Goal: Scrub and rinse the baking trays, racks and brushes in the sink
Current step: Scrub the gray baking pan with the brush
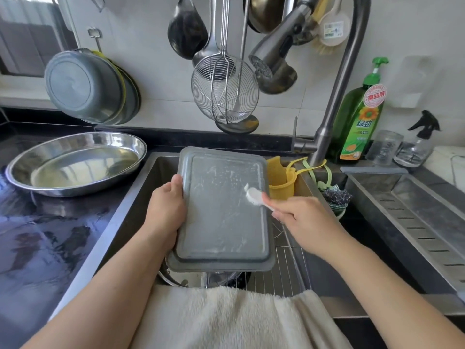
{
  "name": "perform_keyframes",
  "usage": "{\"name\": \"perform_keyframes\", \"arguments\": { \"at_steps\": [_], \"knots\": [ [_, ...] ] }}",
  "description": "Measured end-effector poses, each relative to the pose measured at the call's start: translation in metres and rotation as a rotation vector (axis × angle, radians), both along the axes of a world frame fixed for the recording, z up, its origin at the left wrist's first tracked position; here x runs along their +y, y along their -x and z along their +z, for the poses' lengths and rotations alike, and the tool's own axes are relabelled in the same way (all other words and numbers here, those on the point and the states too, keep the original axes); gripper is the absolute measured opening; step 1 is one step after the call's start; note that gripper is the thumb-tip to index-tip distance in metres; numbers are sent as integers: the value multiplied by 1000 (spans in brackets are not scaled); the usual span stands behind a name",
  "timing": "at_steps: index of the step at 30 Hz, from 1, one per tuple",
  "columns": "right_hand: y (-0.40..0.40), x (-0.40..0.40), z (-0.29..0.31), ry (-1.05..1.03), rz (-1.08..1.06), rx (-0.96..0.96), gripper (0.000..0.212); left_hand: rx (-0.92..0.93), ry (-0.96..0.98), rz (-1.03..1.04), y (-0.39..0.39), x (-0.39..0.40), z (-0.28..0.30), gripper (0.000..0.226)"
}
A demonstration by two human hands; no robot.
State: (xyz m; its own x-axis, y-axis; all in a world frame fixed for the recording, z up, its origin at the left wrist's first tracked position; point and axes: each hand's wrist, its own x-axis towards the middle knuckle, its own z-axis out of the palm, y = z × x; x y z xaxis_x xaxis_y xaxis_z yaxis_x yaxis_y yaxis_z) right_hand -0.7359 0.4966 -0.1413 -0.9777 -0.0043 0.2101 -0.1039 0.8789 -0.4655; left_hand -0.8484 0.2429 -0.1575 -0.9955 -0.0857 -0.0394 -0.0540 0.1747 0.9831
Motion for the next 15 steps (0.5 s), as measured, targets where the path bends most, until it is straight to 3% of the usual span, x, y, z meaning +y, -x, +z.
{"name": "perform_keyframes", "arguments": {
  "at_steps": [4,8,11,15],
  "knots": [
    [-29,-6,-4,11,184,-321,40,-69,-140,143,7,-8,3,50],
    [-3,0,0,33,34,-102,35,-98,-168,47,0,-2,4,48],
    [8,7,2,8,-31,40,47,-76,-106,-23,-8,5,7,47],
    [-18,10,-3,81,85,-296,47,-92,-237,101,0,-5,9,47]
  ]
}}
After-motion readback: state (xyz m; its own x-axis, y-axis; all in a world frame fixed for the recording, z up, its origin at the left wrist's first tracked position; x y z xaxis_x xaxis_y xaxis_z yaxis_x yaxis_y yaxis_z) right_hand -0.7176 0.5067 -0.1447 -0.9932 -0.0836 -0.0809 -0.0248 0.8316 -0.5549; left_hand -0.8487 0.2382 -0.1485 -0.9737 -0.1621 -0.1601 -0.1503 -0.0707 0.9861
